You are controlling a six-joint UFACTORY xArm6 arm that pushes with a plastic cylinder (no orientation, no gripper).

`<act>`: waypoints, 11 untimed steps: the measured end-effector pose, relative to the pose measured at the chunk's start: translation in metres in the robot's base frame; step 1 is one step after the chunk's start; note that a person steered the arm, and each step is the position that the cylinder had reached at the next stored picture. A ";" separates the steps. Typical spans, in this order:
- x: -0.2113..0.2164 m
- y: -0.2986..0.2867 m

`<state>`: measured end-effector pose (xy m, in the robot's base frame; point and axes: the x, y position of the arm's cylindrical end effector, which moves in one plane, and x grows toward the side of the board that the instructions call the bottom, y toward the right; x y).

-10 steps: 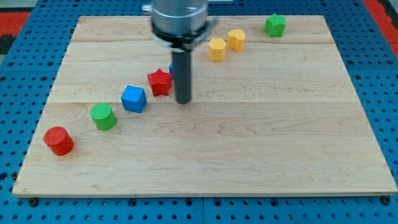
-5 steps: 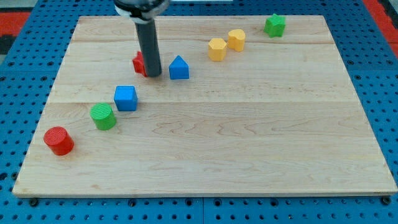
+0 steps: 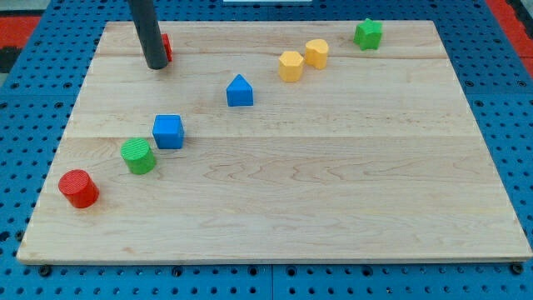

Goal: Push the red star towards the left top of the board

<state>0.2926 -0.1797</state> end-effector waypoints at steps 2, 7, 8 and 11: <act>-0.025 -0.020; -0.025 0.012; -0.027 0.012; 0.010 0.059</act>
<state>0.3023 -0.1211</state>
